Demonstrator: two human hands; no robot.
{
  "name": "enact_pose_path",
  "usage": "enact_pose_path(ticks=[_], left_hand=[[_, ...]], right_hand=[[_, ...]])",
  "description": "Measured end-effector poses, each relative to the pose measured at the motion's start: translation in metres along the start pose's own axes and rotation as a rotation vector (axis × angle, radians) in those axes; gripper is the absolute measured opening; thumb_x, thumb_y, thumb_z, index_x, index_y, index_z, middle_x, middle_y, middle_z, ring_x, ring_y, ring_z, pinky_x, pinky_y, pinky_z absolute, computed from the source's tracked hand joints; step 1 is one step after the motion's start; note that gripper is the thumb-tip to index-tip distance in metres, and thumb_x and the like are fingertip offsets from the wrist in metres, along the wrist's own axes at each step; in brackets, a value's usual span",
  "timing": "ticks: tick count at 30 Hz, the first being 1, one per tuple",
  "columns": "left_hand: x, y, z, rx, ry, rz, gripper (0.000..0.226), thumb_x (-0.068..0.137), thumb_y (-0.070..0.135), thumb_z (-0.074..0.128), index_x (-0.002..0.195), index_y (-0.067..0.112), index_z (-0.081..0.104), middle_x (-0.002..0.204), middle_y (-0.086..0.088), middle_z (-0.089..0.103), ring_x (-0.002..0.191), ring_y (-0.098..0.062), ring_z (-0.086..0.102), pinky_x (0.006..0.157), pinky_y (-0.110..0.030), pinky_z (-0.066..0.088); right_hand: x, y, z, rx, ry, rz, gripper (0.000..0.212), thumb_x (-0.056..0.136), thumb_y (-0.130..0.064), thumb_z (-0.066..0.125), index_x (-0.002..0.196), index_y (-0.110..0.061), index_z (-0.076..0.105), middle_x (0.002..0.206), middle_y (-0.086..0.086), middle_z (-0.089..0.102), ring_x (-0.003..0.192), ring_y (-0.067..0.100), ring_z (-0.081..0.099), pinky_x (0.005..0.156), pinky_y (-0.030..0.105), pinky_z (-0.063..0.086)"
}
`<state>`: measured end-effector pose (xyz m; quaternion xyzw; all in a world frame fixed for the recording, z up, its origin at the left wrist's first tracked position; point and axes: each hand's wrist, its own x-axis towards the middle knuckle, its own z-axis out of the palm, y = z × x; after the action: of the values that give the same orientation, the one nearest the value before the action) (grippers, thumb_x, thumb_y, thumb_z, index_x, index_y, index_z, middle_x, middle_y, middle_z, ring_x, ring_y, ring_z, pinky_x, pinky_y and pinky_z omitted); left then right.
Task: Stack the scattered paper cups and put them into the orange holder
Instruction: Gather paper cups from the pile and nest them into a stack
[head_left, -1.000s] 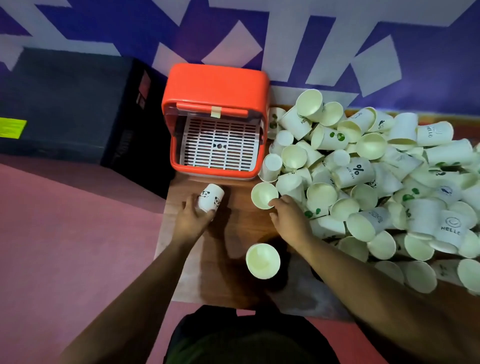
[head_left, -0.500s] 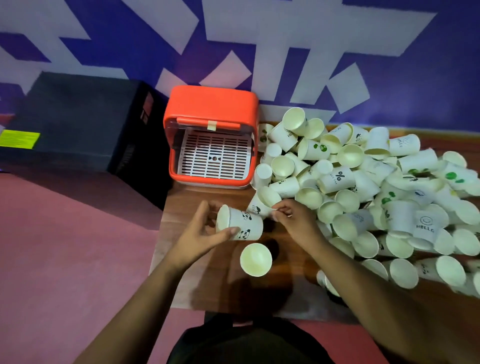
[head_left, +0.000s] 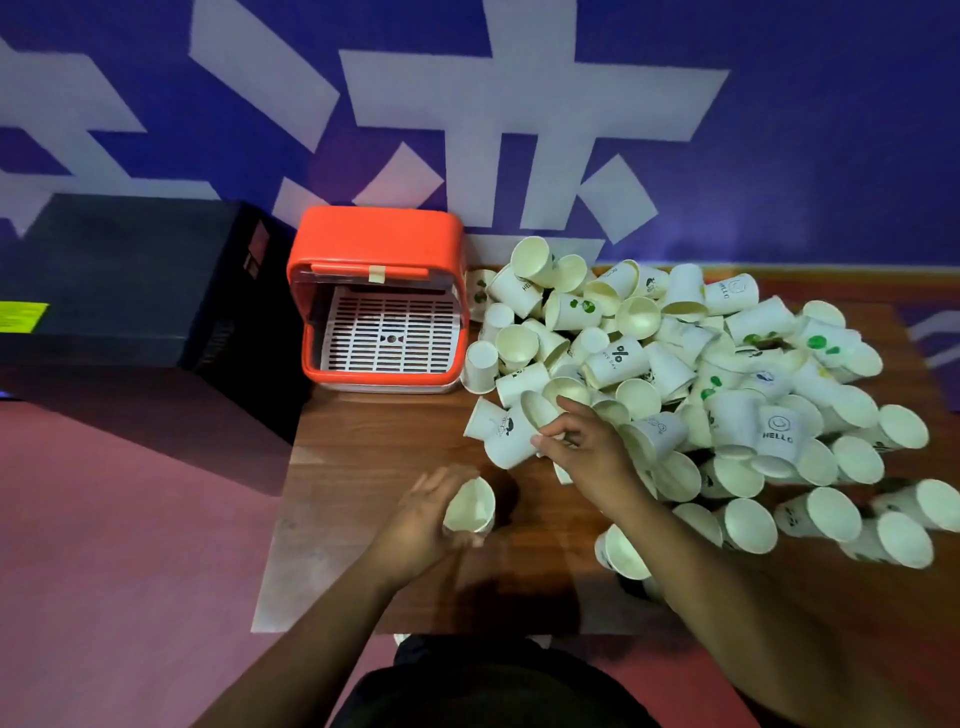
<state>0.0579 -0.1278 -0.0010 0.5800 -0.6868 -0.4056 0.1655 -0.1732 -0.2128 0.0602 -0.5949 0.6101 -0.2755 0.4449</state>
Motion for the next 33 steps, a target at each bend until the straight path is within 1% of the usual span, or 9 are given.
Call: enact_pose_path(ticks=[4,6,8,11,18,22,26,30,33], left_hand=[[0.007,0.003,0.010,-0.214,0.094,-0.021,0.080,0.076,0.021,0.086,0.141,0.034,0.042,0.145,0.012,0.044,0.126,-0.003,0.047,0.091,-0.001,0.037],[0.011,-0.001,0.011,-0.220,0.137,-0.050,0.085,0.073,0.026,0.088,0.144,0.026,0.042,0.144,0.009,0.046,0.131,-0.007,0.045,0.101,-0.005,0.032],[0.012,-0.005,0.010,-0.282,0.127,-0.122,0.100,0.067,0.028,0.092,0.150,0.021,0.036,0.146,0.006,0.045,0.133,-0.008,0.044,0.110,-0.018,0.035],[0.004,-0.011,0.002,-0.415,0.040,-0.174,0.115,0.067,0.026,0.092,0.155,0.029,0.019,0.151,0.016,0.034,0.135,0.015,0.033,0.107,-0.008,0.031],[-0.012,-0.019,-0.023,-0.493,0.030,-0.171,0.088,0.077,0.053,0.077,0.151,0.047,0.030,0.156,0.022,0.036,0.145,0.002,0.029,0.121,-0.037,0.024],[-0.011,-0.007,-0.026,-0.654,0.052,-0.125,0.068,0.086,0.034,0.066,0.149,0.031,0.041,0.149,0.015,0.049,0.140,-0.005,0.042,0.109,-0.027,0.041],[-0.006,-0.007,-0.018,-0.596,0.027,-0.155,0.068,0.086,0.035,0.076,0.144,0.042,0.043,0.145,0.021,0.051,0.135,-0.003,0.047,0.110,-0.027,0.042],[-0.002,-0.018,-0.010,-0.482,0.071,-0.128,0.069,0.085,0.012,0.077,0.145,0.023,0.044,0.151,0.001,0.042,0.130,0.006,0.046,0.101,-0.014,0.044],[0.001,-0.020,-0.006,-0.491,0.047,-0.170,0.068,0.085,0.015,0.078,0.143,0.029,0.045,0.140,0.013,0.055,0.121,0.003,0.055,0.099,-0.020,0.047]], right_hand=[[-0.011,-0.005,0.002,0.032,-0.078,-0.028,0.014,0.079,-0.013,0.078,0.070,-0.021,0.070,0.112,-0.011,0.062,0.102,-0.004,0.059,0.081,0.016,0.044],[-0.017,-0.005,0.006,0.013,-0.124,-0.051,0.015,0.078,-0.020,0.079,0.069,-0.027,0.069,0.119,-0.014,0.058,0.106,-0.008,0.056,0.086,0.012,0.042],[-0.019,-0.004,0.011,0.018,-0.158,-0.072,0.009,0.074,-0.034,0.078,0.078,-0.031,0.071,0.125,-0.013,0.054,0.116,-0.001,0.053,0.097,0.024,0.044],[-0.021,-0.004,0.018,0.024,-0.184,-0.114,0.042,0.070,-0.041,0.077,0.111,-0.035,0.065,0.126,-0.016,0.052,0.120,0.004,0.051,0.102,0.034,0.045],[-0.020,-0.016,0.031,0.019,-0.225,-0.132,0.073,0.072,-0.033,0.082,0.135,-0.040,0.046,0.136,-0.024,0.049,0.120,-0.002,0.049,0.099,0.024,0.044],[-0.019,-0.015,0.039,-0.187,-0.304,-0.114,0.081,0.073,-0.030,0.081,0.142,-0.037,0.039,0.135,-0.025,0.041,0.121,-0.003,0.041,0.101,0.020,0.035],[-0.018,-0.003,0.055,-0.325,-0.367,-0.196,0.085,0.076,-0.025,0.079,0.147,-0.031,0.033,0.146,-0.014,0.038,0.133,0.001,0.033,0.104,0.015,0.025],[-0.017,0.013,0.068,-0.410,-0.349,-0.268,0.086,0.073,-0.024,0.081,0.147,-0.024,0.038,0.148,-0.007,0.039,0.137,0.008,0.032,0.112,0.018,0.025],[-0.016,0.020,0.065,-0.385,-0.404,-0.213,0.086,0.073,-0.036,0.081,0.147,-0.028,0.037,0.146,-0.012,0.036,0.136,0.003,0.030,0.112,0.021,0.027]])
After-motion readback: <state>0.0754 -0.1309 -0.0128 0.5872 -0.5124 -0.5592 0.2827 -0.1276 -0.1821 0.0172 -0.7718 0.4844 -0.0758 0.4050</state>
